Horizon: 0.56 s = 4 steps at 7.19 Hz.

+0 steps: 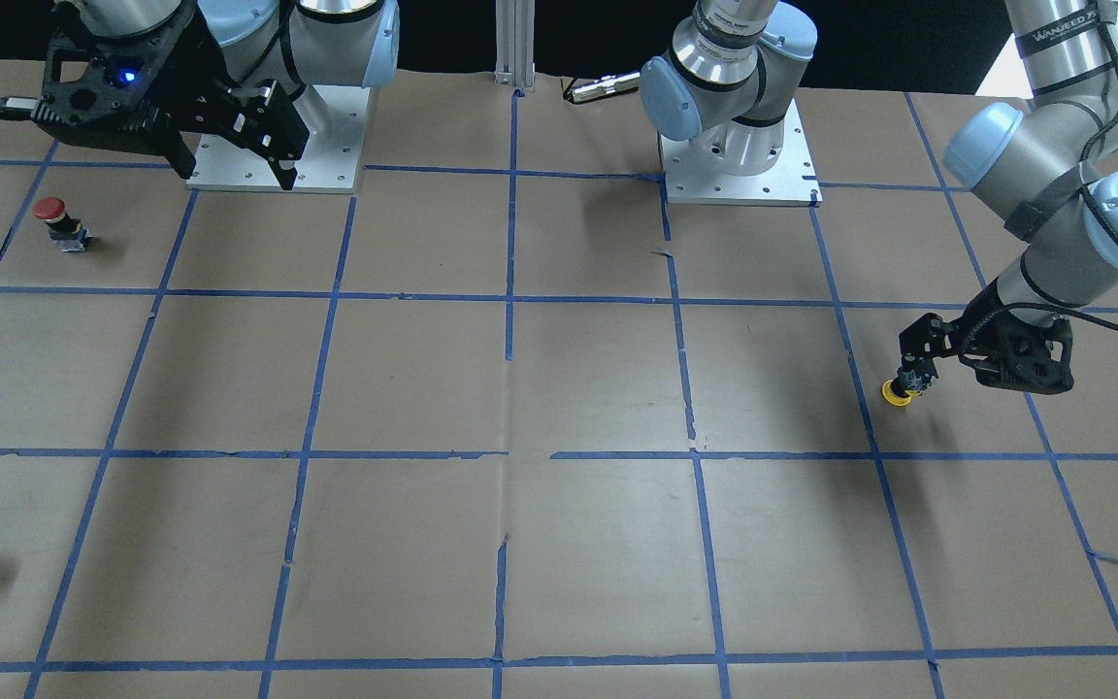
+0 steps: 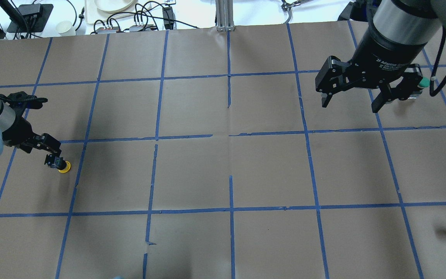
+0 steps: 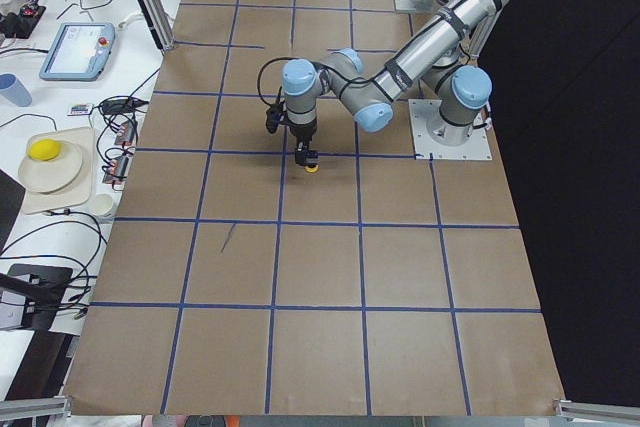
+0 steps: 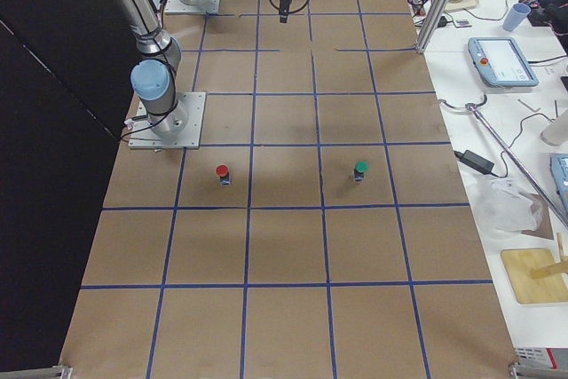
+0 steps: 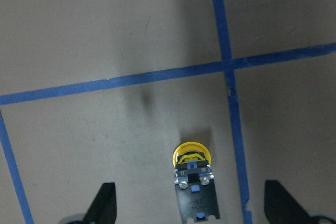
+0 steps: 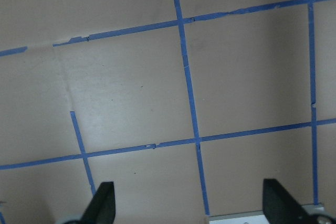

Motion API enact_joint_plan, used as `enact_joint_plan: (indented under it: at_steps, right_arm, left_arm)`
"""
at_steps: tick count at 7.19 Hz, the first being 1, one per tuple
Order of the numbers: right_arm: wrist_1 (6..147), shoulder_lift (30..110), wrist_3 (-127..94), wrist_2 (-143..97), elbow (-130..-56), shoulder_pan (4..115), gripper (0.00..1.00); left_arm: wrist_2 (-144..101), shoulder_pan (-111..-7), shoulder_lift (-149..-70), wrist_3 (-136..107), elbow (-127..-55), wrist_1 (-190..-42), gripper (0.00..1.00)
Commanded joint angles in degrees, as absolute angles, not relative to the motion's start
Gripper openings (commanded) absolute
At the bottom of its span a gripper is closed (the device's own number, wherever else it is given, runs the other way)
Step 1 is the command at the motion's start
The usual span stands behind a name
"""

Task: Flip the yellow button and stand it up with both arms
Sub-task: 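Close the left gripper on the yellow button's base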

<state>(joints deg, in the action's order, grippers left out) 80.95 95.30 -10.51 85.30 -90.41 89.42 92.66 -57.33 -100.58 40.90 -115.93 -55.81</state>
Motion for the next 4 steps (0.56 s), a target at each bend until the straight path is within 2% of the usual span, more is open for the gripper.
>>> enact_joint_plan:
  at_steps: [1, 3, 4]
  right_arm:
    - [80.9, 95.3, -17.5, 80.9, -90.4, 89.5, 1.0]
    - [81.0, 95.3, -17.6, 80.9, -90.4, 89.4, 1.0]
    - [80.9, 95.3, -17.6, 80.9, -90.4, 89.5, 1.0]
  left_arm:
    - [92.4, -57.0, -101.1, 40.3, -118.8, -54.9, 0.99]
    - [92.4, -57.2, -101.2, 39.8, -118.8, -54.9, 0.97]
    - [92.3, -57.2, -101.2, 40.0, -118.7, -54.8, 0.78]
